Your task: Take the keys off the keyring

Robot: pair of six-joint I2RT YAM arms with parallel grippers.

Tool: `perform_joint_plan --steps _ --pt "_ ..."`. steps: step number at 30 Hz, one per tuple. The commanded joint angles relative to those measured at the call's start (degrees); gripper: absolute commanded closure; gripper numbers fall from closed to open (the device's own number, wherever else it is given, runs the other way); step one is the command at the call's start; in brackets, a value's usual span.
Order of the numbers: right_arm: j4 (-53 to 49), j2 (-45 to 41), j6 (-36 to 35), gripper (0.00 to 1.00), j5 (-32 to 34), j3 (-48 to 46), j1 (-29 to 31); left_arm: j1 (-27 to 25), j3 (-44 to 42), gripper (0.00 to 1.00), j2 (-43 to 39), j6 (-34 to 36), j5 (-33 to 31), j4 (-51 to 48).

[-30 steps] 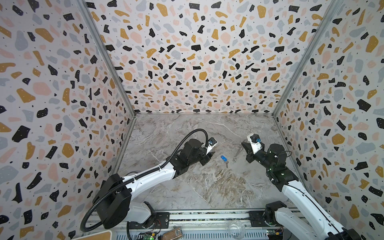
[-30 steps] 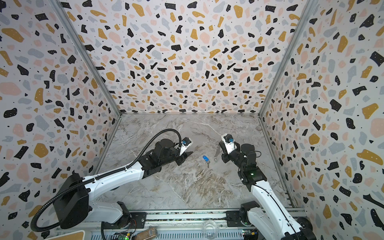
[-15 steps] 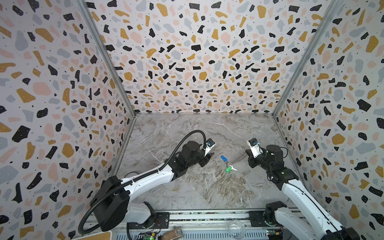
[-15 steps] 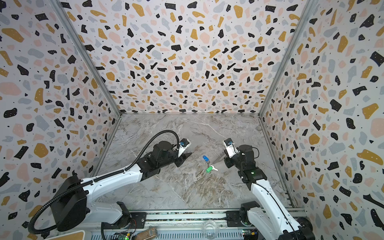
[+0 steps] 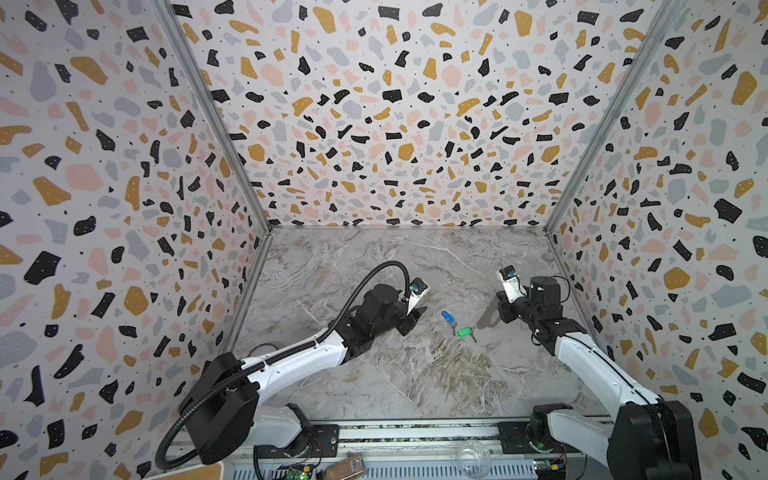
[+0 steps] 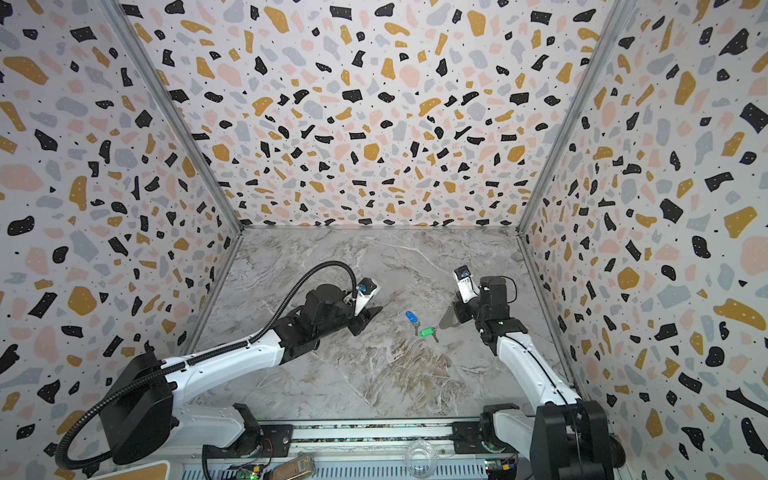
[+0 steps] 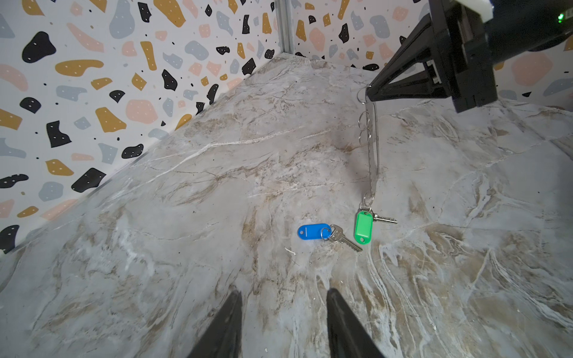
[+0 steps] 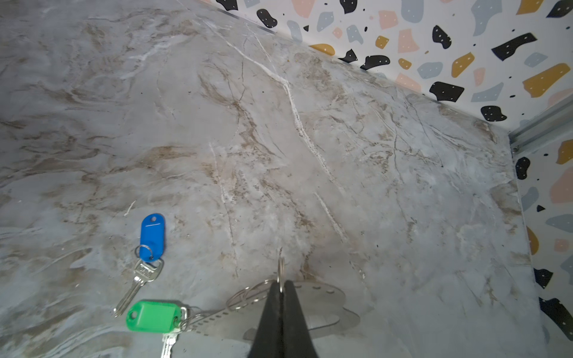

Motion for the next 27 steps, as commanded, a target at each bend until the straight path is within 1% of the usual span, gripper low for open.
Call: perform_joint_plan --steps 1,7,13,17,19,23,25,27 --pt "1.1 3.9 -0.3 1.00 0.7 3.6 -0.5 -0.2 -1.3 0.54 -0.5 -1.2 -0.9 2.6" --pt "4.1 12.3 -0.5 0.99 1.5 7.4 -0.7 -0.2 -1.2 0.54 0.2 -1.1 -1.1 2.6" --pt "4.6 23.4 0.5 0.98 3.5 13.2 -0.7 -0.2 -1.4 0.54 0.1 -1.4 -1.6 2.2" --pt "3.9 28.6 1.6 0.92 3.8 16.8 -0.9 -0.2 -2.3 0.54 -1.1 -1.7 -2.6 1.9" --pt "3.8 30.6 2.3 0.85 4.2 18.5 -1.3 -0.3 -2.8 0.54 -1.6 -1.7 -2.9 1.8" --pt "2.4 32.9 2.9 0.64 3.7 22.2 -1.6 -0.2 -2.4 0.53 -1.8 -1.0 -3.2 0.5" --pt "1.1 33.2 2.7 0.59 2.1 24.0 -2.0 -0.3 -1.7 0.52 -1.7 -0.3 -3.6 -0.5" --pt "-0.4 32.2 2.8 0.58 2.1 25.7 -2.1 -0.3 -0.5 0.52 -1.5 0.4 -3.9 -1.7"
